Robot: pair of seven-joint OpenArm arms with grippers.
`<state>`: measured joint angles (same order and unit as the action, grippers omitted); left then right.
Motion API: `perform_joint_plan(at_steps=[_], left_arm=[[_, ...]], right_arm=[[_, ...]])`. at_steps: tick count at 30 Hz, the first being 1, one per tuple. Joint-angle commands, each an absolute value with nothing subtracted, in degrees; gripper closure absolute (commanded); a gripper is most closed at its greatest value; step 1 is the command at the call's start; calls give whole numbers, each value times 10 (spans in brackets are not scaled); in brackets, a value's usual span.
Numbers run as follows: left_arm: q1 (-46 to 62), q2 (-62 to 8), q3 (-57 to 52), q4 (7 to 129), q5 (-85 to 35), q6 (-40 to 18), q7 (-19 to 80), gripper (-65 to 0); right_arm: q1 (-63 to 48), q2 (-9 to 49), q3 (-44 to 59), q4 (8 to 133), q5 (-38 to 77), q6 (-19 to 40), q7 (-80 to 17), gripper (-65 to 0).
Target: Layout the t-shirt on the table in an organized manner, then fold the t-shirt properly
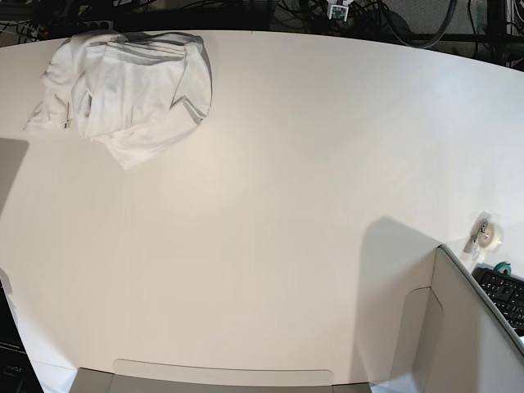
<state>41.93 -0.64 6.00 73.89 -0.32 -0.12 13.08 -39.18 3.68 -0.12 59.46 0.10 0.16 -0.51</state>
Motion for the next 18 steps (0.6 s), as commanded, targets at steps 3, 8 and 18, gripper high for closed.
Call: perform_joint_plan(at_steps=[3, 8, 18], left_arm=[[453, -7, 62, 798, -2, -2, 152, -3], [493, -8, 62, 872, -2, -2, 173, -2], [529, -101, 82, 1050, -130, -5, 279, -2]], right_arm=[[-430, 44, -1, 640, 1, -1, 1, 0], [-476, 45, -1, 712, 1, -1, 1, 0], [-546, 53, -2, 848, 0, -1, 1, 0]])
